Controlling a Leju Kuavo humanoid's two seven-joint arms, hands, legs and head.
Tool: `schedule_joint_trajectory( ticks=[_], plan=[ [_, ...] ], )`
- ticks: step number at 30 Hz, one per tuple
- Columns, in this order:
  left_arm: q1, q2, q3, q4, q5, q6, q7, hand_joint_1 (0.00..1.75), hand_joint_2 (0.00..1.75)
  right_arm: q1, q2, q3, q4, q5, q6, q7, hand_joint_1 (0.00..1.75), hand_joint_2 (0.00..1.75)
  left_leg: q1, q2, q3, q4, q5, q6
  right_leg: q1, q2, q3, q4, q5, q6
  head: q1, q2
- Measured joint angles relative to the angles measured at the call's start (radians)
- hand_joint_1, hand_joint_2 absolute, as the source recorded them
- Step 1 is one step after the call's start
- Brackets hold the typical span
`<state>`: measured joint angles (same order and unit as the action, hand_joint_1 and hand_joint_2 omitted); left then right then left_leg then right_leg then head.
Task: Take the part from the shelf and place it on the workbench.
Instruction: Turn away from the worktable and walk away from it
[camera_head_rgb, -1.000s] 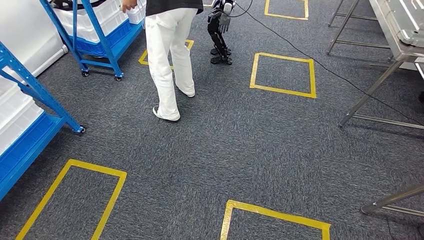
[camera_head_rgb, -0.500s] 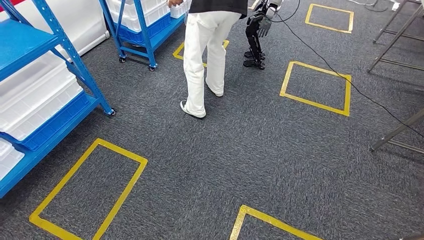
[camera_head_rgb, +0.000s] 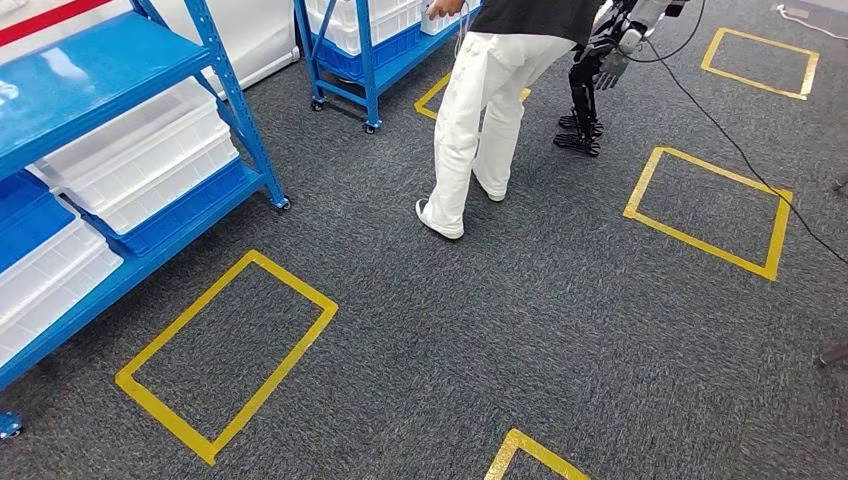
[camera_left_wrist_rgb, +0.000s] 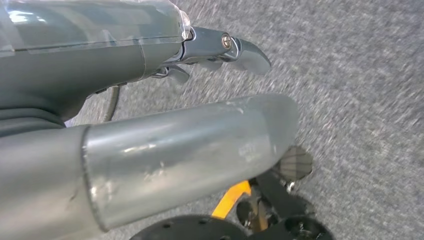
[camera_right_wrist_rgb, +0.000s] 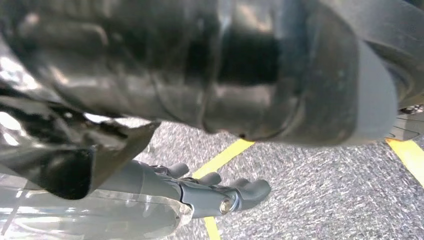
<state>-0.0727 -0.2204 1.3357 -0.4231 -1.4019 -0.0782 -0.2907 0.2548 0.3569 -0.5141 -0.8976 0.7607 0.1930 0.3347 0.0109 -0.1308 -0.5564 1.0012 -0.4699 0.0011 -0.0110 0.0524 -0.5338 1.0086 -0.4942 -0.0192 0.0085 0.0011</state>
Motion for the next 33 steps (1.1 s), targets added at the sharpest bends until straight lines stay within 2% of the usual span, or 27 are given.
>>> schedule_joint_trajectory(
  ticks=[2,3,4,5,6,7,8,9,11,12,13,14,15,16,17,19,20,21,22,23,24,26,27,28,30,31,33],
  plan=[
    [0.0,0.0,0.0,-0.001,0.001,0.0,0.001,0.0,0.0,0.002,0.001,0.0,0.0,0.0,0.001,0.0,0.0,0.0,-0.002,0.046,-0.025,0.051,-0.036,-0.008,-0.004,-0.029,0.007,-0.016,0.006,-0.012,-0.001,0.0],
    [-0.001,0.0,0.0,-0.002,0.002,0.0,0.001,0.0,0.0,0.004,0.002,0.0,0.0,0.0,0.002,0.001,0.0,0.0,-0.001,0.079,-0.051,0.106,-0.068,-0.009,-0.002,-0.045,0.01,-0.019,0.006,-0.016,-0.001,0.0],
    [-0.003,-0.001,0.0,-0.002,0.002,0.0,0.001,0.0,0.0,0.005,0.002,0.0,0.0,0.001,0.003,0.001,0.0,0.0,0.0,0.102,-0.083,0.171,-0.102,-0.013,-0.001,-0.061,0.01,-0.02,0.005,-0.019,-0.002,0.0],
    [-0.004,-0.002,0.0,-0.003,0.002,-0.001,0.001,0.0,0.0,0.007,0.002,0.0,0.0,0.001,0.004,0.002,0.0,0.0,0.002,0.113,-0.112,0.231,-0.126,-0.017,0.0,-0.077,0.01,-0.019,0.004,-0.02,-0.001,0.0],
    [-0.003,-0.003,0.0,-0.005,0.003,-0.001,0.002,0.0,0.0,0.007,0.002,0.0,0.0,0.001,0.004,0.003,0.0,0.0,0.005,0.12,-0.128,0.266,-0.133,-0.021,0.0,-0.092,0.01,-0.017,0.002,-0.02,-0.001,0.0],
    [-0.001,-0.003,0.0,-0.006,0.003,-0.002,0.002,0.0,0.0,0.008,0.002,0.0,0.0,0.002,0.004,0.005,0.0,0.0,0.008,0.124,-0.126,0.266,-0.122,-0.025,0.0,-0.106,0.01,-0.015,-0.001,-0.019,-0.002,0.0],
    [0.001,-0.004,0.0,-0.008,0.003,-0.002,0.003,0.0,0.0,0.008,0.002,0.0,0.0,0.002,0.004,0.007,0.0,0.0,0.01,0.131,-0.104,0.228,-0.095,-0.028,-0.001,-0.119,0.011,-0.012,-0.004,-0.016,-0.001,0.0],
    [0.002,-0.004,0.0,-0.011,0.004,-0.002,0.003,0.0,0.0,0.008,0.002,0.001,0.0,0.002,0.004,0.008,0.0,0.0,0.013,0.145,-0.068,0.164,-0.06,-0.03,-0.002,-0.13,0.013,-0.008,-0.009,-0.012,-0.002,0.0],
    [-0.001,-0.005,-0.001,-0.016,0.005,-0.003,0.004,0.0,0.0,0.008,0.002,0.001,0.0,0.003,0.004,0.01,0.0,0.0,0.01,0.18,-0.007,0.048,-0.02,-0.026,0.001,-0.151,0.014,0.004,-0.02,0.0,-0.001,0.0],
    [-0.002,-0.006,-0.001,-0.017,0.005,-0.004,0.004,0.0,0.0,0.007,0.002,0.001,0.0,0.003,0.004,0.011,0.0,0.0,0.008,0.189,0.006,0.021,-0.015,-0.021,0.003,-0.16,0.015,0.009,-0.024,0.006,-0.001,0.0],
    [-0.002,-0.006,-0.002,-0.018,0.005,-0.005,0.004,0.0,0.0,0.006,0.002,0.002,0.0,0.003,0.004,0.011,0.0,0.0,0.004,0.187,0.006,0.014,-0.017,-0.015,0.005,-0.168,0.016,0.011,-0.027,0.012,-0.001,0.0],
    [0.0,-0.006,-0.002,-0.018,0.005,-0.006,0.004,0.0,0.0,0.004,0.002,0.002,0.0,0.003,0.004,0.011,0.0,0.0,0.004,0.175,0.005,0.014,-0.015,-0.007,0.004,-0.175,0.019,0.011,-0.028,0.017,-0.001,0.0],
    [0.002,-0.007,-0.002,-0.02,0.005,-0.006,0.004,0.0,0.0,0.002,0.002,0.003,0.0,0.003,0.004,0.011,0.0,0.0,0.004,0.166,0.006,0.011,-0.014,-0.001,0.002,-0.171,0.022,0.013,-0.031,0.023,-0.001,0.0],
    [0.004,-0.008,-0.002,-0.021,0.005,-0.006,0.005,0.0,0.0,0.0,0.002,0.003,-0.001,0.003,0.004,0.012,0.0,0.0,0.005,0.158,0.007,0.008,-0.011,0.006,-0.001,-0.154,0.021,0.024,-0.042,0.029,-0.001,0.0],
    [0.004,-0.008,-0.002,-0.023,0.005,-0.006,0.005,0.0,0.0,0.0,0.002,0.004,-0.001,0.003,0.004,0.012,0.0,0.0,0.007,0.149,0.009,0.004,-0.008,0.013,-0.004,-0.129,0.009,0.053,-0.064,0.033,0.0,0.0],
    [0.0,-0.01,-0.002,-0.024,0.005,-0.007,0.007,0.0,0.0,0.002,0.002,0.005,-0.001,0.003,0.004,0.013,0.0,0.0,0.007,0.13,0.008,0.003,-0.003,0.022,-0.005,-0.076,-0.045,0.168,-0.129,0.036,0.0,0.0],
    [-0.002,-0.011,-0.002,-0.025,0.005,-0.007,0.007,0.0,0.0,0.002,0.001,0.005,0.0,0.003,0.004,0.014,0.0,0.0,0.006,0.118,0.006,0.003,-0.002,0.024,-0.005,-0.066,-0.077,0.231,-0.154,0.036,0.0,0.0],
    [-0.003,-0.011,-0.002,-0.025,0.005,-0.007,0.007,0.0,0.0,0.003,0.001,0.004,0.0,0.003,0.004,0.014,0.0,0.0,0.005,0.106,0.005,0.003,-0.002,0.025,-0.004,-0.061,-0.099,0.271,-0.162,0.035,0.0,0.0],
    [-0.002,-0.011,-0.002,-0.025,0.005,-0.008,0.007,0.0,0.0,0.004,0.001,0.004,0.0,0.003,0.004,0.014,0.0,0.0,0.004,0.092,0.006,0.004,-0.002,0.025,-0.004,-0.059,-0.106,0.278,-0.149,0.033,0.0,0.0],
    [-0.001,-0.011,-0.002,-0.025,0.005,-0.008,0.008,0.0,0.0,0.004,0.001,0.004,0.0,0.003,0.004,0.014,0.0,0.0,0.004,0.078,0.007,0.004,-0.002,0.025,-0.003,-0.055,-0.095,0.247,-0.118,0.03,0.0,0.0],
    [0.0,-0.012,-0.002,-0.025,0.005,-0.009,0.008,0.0,0.0,0.004,0.001,0.004,0.0,0.003,0.004,0.014,0.0,0.0,0.004,0.064,0.009,0.004,-0.001,0.024,-0.003,-0.044,-0.07,0.186,-0.077,0.025,0.0,0.0],
    [-0.001,-0.014,-0.002,-0.025,0.005,-0.009,0.008,0.0,0.0,0.005,0.0,0.004,0.0,0.003,0.004,0.014,0.0,0.0,0.003,0.039,0.008,0.006,-0.001,0.02,-0.003,0.007,-0.021,0.064,-0.021,0.014,0.0,0.0],
    [-0.002,-0.015,-0.002,-0.025,0.005,-0.009,0.009,0.0,0.0,0.004,0.0,0.004,0.0,0.003,0.004,0.014,0.0,0.0,0.004,0.028,0.005,0.007,0.0,0.015,-0.002,0.025,-0.008,0.03,-0.01,0.011,-0.001,0.0],
    [-0.003,-0.016,-0.002,-0.025,0.005,-0.009,0.009,0.0,0.0,0.003,0.0,0.005,0.0,0.003,0.004,0.014,0.0,0.0,0.005,0.018,0.001,0.006,0.001,0.007,0.0,0.034,-0.005,0.019,-0.011,0.009,0.0,0.0],
    [0.0,-0.016,-0.002,-0.026,0.006,-0.009,0.009,0.0,0.0,0.0,0.0,0.006,0.0,0.003,0.004,0.014,0.0,0.0,0.008,0.001,-0.005,0.003,0.005,-0.008,-0.001,0.01,-0.001,0.009,-0.006,0.004,-0.001,0.0],
    [0.001,-0.015,-0.002,-0.026,0.006,-0.009,0.009,0.0,0.0,0.0,0.0,0.006,0.0,0.004,0.004,0.014,0.0,0.0,0.007,0.012,-0.01,0.01,-0.001,-0.013,-0.003,-0.002,0.002,0.002,-0.003,-0.002,-0.001,0.0],
    [0.0,-0.015,-0.002,-0.028,0.005,-0.01,0.01,0.0,0.0,0.002,0.002,0.006,0.0,0.004,0.005,0.014,0.0,0.0,0.005,0.064,-0.04,0.076,-0.046,-0.019,-0.008,-0.032,0.007,-0.012,0.003,-0.012,-0.001,0.0]
  ],
)
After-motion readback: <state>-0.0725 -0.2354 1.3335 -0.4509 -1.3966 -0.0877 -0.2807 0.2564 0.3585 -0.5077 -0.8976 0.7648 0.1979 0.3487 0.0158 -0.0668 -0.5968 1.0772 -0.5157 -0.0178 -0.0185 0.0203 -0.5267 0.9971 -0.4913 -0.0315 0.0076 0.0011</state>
